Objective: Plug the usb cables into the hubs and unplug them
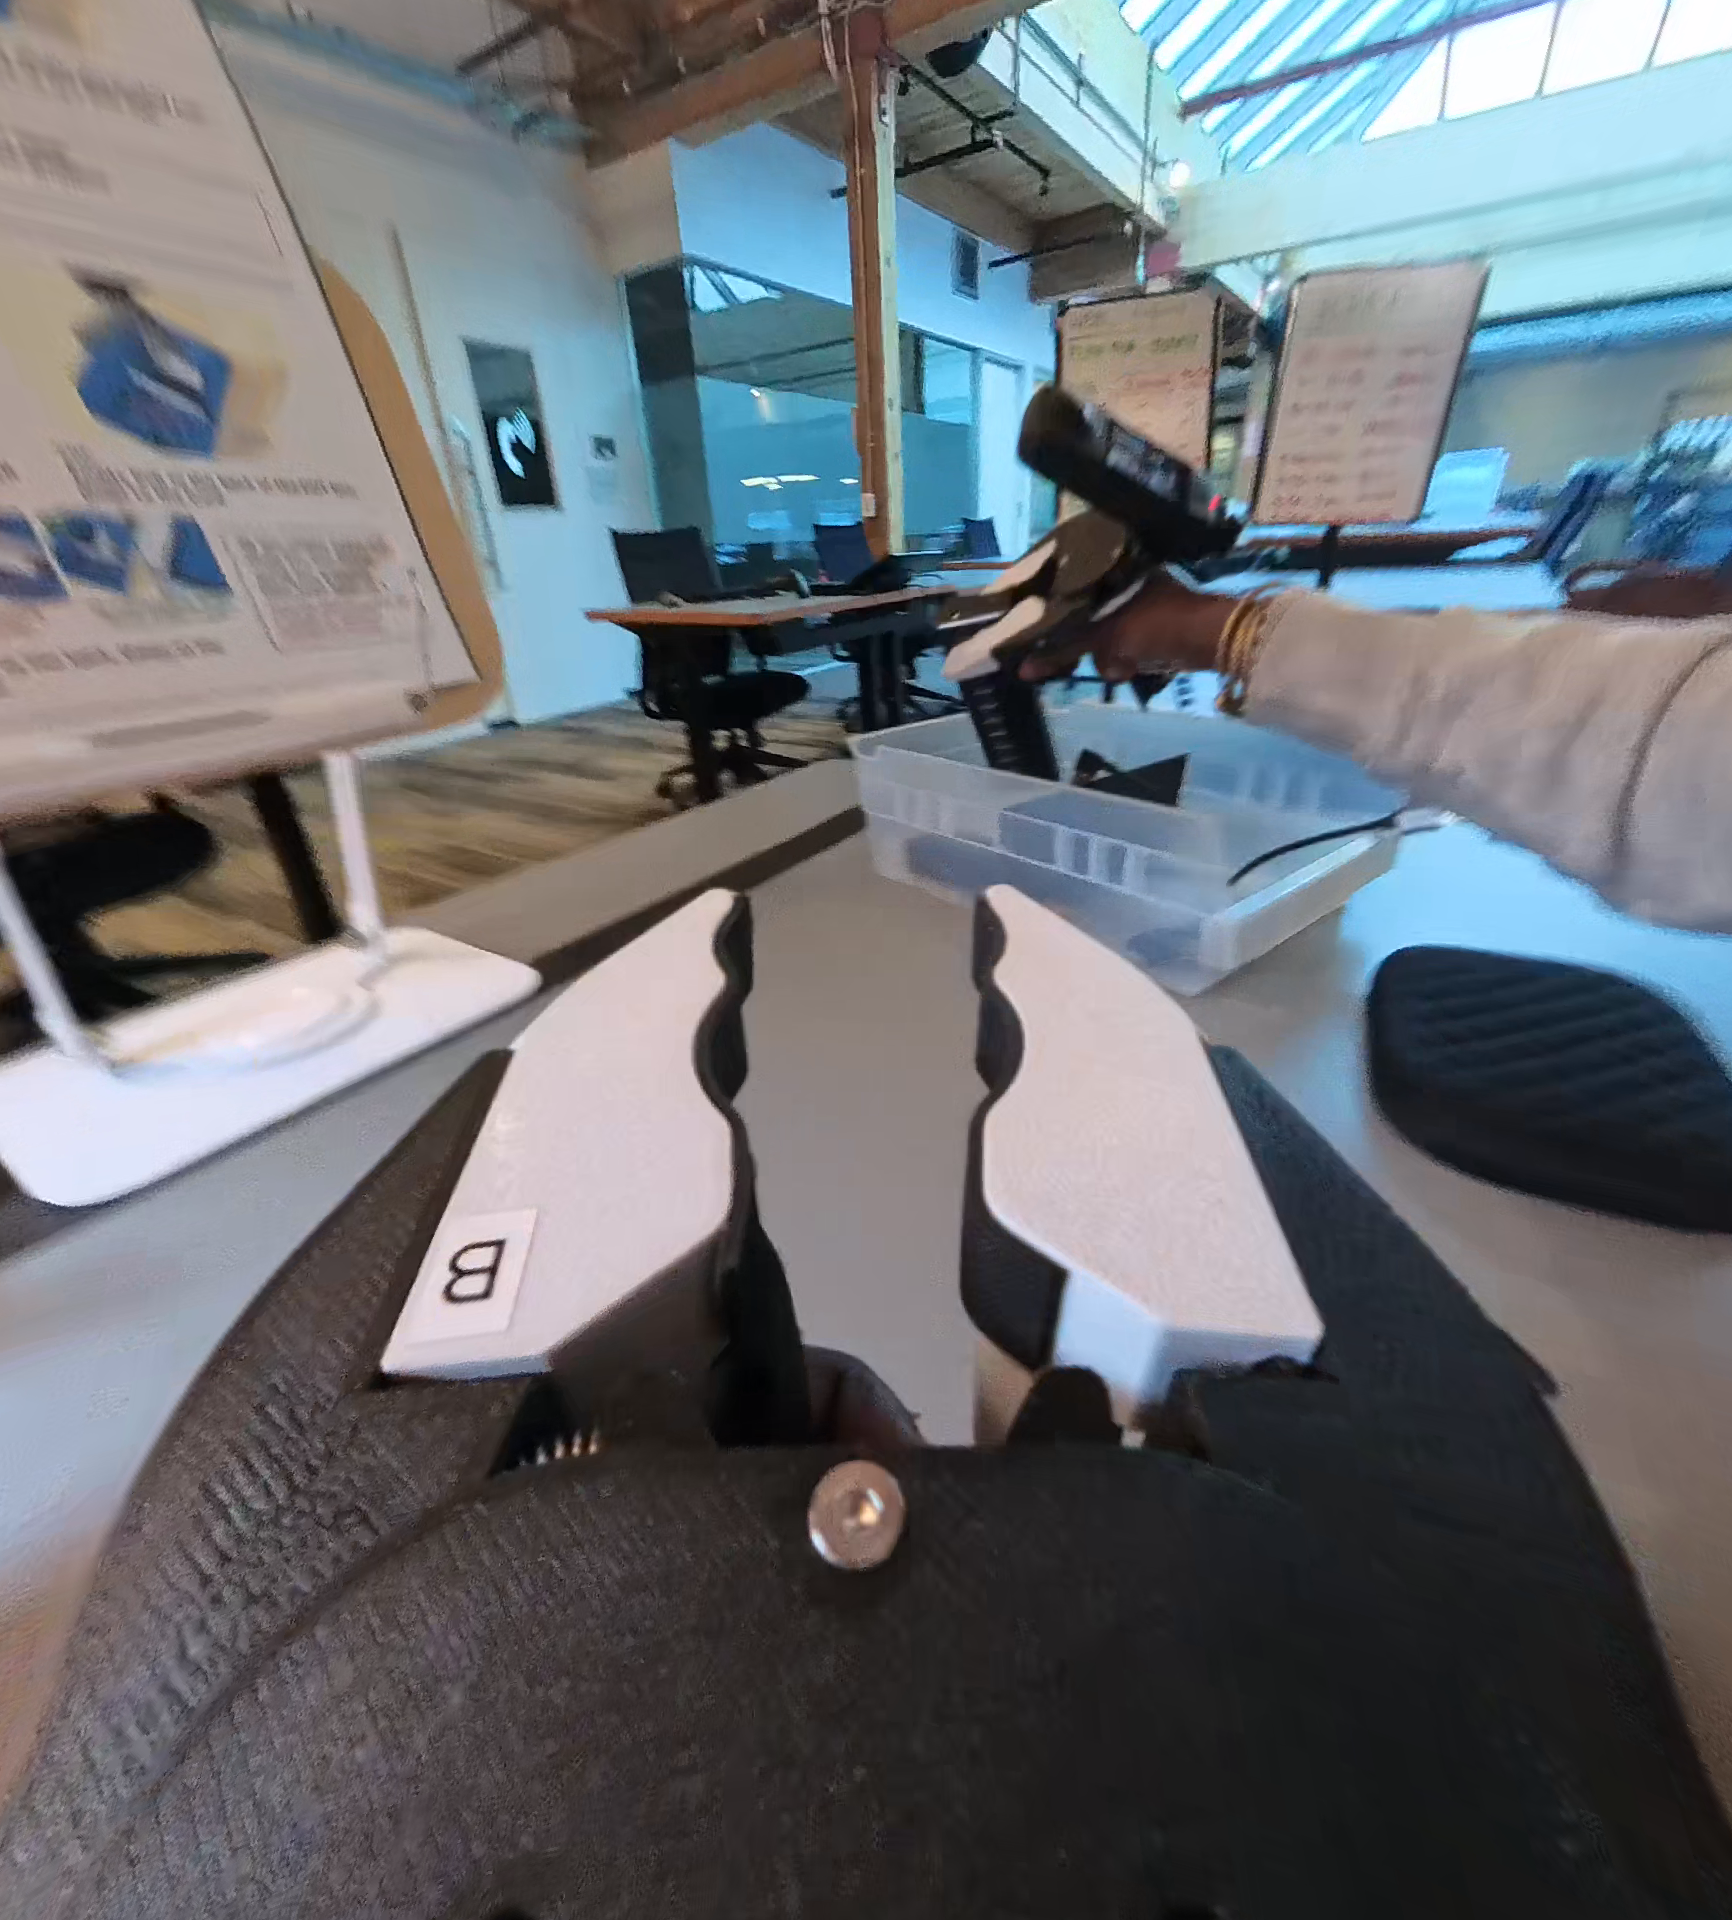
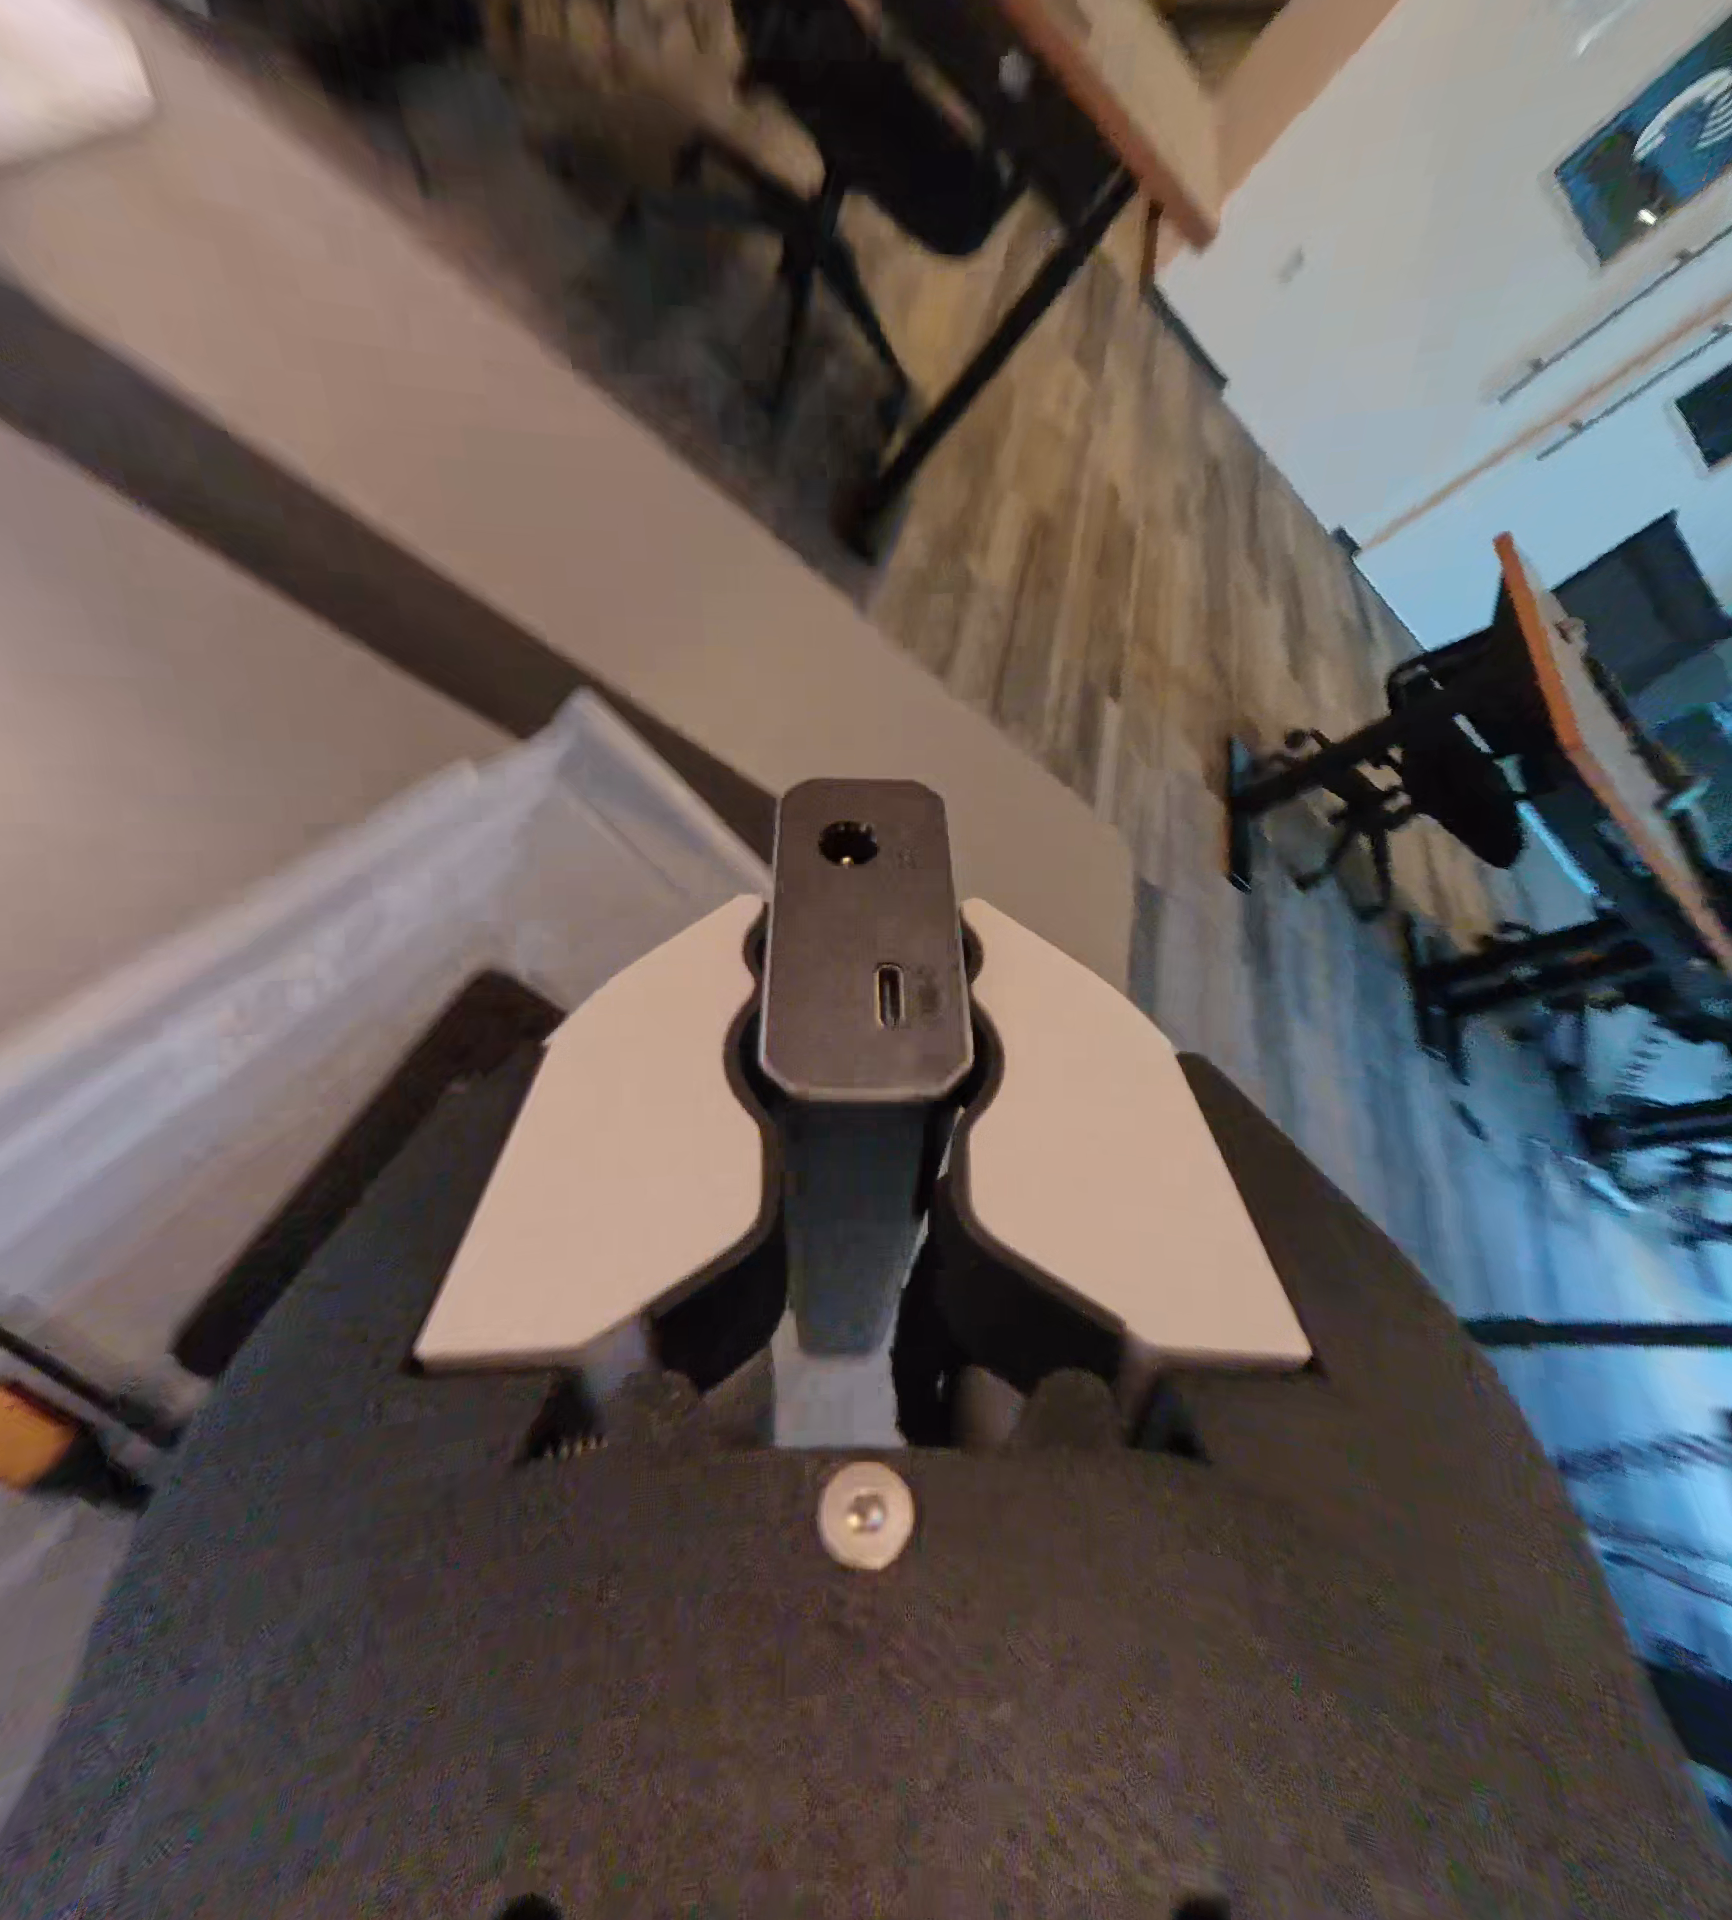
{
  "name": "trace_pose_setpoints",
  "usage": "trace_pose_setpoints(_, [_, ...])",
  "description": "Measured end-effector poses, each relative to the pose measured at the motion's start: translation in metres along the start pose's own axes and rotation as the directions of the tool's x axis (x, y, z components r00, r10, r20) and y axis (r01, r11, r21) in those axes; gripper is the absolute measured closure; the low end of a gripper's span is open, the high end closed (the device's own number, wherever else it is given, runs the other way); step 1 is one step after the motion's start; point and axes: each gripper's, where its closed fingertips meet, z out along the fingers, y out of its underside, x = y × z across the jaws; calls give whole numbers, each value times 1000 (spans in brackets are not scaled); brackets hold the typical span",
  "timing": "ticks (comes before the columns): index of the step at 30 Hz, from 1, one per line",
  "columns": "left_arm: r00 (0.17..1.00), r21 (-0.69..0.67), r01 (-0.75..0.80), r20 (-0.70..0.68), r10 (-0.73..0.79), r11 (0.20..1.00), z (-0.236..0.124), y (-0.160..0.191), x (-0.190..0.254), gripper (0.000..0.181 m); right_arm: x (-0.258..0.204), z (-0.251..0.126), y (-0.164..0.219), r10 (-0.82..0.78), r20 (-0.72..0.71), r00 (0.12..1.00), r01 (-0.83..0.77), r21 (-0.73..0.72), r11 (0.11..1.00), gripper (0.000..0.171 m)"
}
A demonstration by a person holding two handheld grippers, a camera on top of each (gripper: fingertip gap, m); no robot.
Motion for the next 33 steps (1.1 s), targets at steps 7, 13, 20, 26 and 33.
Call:
trace_pose_setpoints(7, [934, -21, 340, -111, -340, 940, 2, 6, -2, 120, -32, 17, 27, 10, 55, 998, -1, -174, 985, 140])
trace_pose_setpoints(13, [855, 11, 512, -99, -509, 859, -2, 3, -18, 122, -57, 17, 32, 62, 179, 982, -13, -263, 965, 126])
trace_pose_setpoints(20, [818, -16, 566, -109, -564, 824, -1, 7, -18, 123, -78, 17, 34, 95, 262, 960, -20, -276, 961, 110])
trace_pose_setpoints(26, [891, -25, 443, -94, -443, 896, 0, 7, -12, 128, -75, 3, 20, 209, 292, 933, -137, -248, 959, 103])
trace_pose_setpoints(33, [953, -5, 280, -118, -279, 960, 0, 2, 1, 131, -82, -70, -73, 358, 413, 837, -455, 163, 876, 103])
